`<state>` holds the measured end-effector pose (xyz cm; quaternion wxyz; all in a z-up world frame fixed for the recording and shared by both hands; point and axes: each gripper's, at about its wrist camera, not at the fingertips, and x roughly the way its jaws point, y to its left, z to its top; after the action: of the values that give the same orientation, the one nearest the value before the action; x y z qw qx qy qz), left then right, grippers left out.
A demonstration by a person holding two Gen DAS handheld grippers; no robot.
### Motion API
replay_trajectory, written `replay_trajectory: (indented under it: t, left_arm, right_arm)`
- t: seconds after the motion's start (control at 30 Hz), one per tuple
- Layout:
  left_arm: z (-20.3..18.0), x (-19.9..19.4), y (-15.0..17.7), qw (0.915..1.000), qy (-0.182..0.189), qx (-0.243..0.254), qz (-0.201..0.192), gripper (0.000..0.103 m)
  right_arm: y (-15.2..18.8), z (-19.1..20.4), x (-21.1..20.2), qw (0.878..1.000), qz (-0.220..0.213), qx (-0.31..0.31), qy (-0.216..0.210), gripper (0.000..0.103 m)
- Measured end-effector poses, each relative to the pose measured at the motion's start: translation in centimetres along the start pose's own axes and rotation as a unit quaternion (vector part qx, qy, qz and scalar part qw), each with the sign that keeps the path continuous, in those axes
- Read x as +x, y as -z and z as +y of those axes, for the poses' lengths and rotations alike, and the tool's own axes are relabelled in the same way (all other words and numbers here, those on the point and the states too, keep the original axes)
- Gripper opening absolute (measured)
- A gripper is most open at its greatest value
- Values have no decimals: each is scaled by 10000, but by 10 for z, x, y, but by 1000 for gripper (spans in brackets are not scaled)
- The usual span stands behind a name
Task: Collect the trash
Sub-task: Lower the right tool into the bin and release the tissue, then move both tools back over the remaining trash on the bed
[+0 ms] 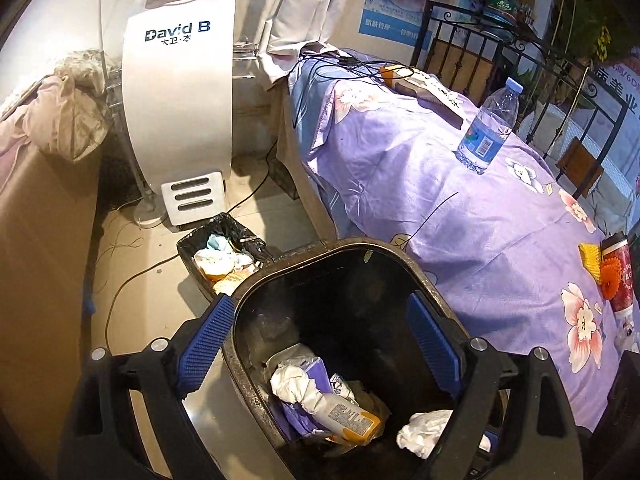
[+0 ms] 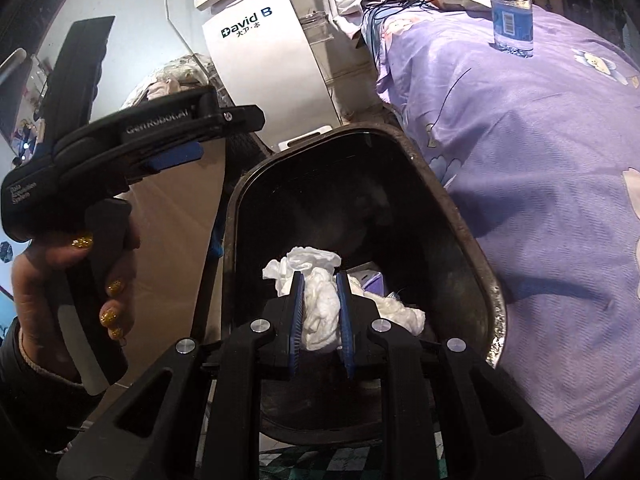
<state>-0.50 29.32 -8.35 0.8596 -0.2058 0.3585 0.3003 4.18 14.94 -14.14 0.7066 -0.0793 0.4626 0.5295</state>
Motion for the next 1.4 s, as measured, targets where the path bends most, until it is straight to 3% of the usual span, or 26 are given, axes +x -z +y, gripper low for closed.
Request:
replay_trajectory:
  t: [0.23,0.33,0.43,0.47,0.5,0.6,1.0,1.4]
  left_arm:
    - [3,3,1,10000,16,-42,48,86]
    - [4,4,1,10000,6,-33,59,86]
    - [4,4,1,10000,25,-55,70,86]
    - [4,4,1,10000,25,-54,77,86]
    - [4,5,1,10000,22,-48,78,87]
    - [3,5,2,10000,11,-57,74,88]
    - [-24,5,6,9994,256,180,133,89]
    - [-100,-4,15,9917,941,873,110,89]
  right_arm:
    - [0,-1,16,9998,153,-11,119,17]
    - [-1,-5,21,9997,186,41,133,24]
    - [0,-5,24,9997,206,58,129,43]
    - [1,-5,23,9998,161,90,112,57]
    - [1,-5,23,9998,125,125,67,64]
    - [2,-7,19,9998,64,191,61,80]
    - [8,-21,-45,9958,-788,247,402,82]
    - [20,-72,-122,9756,-1702,998,960,83]
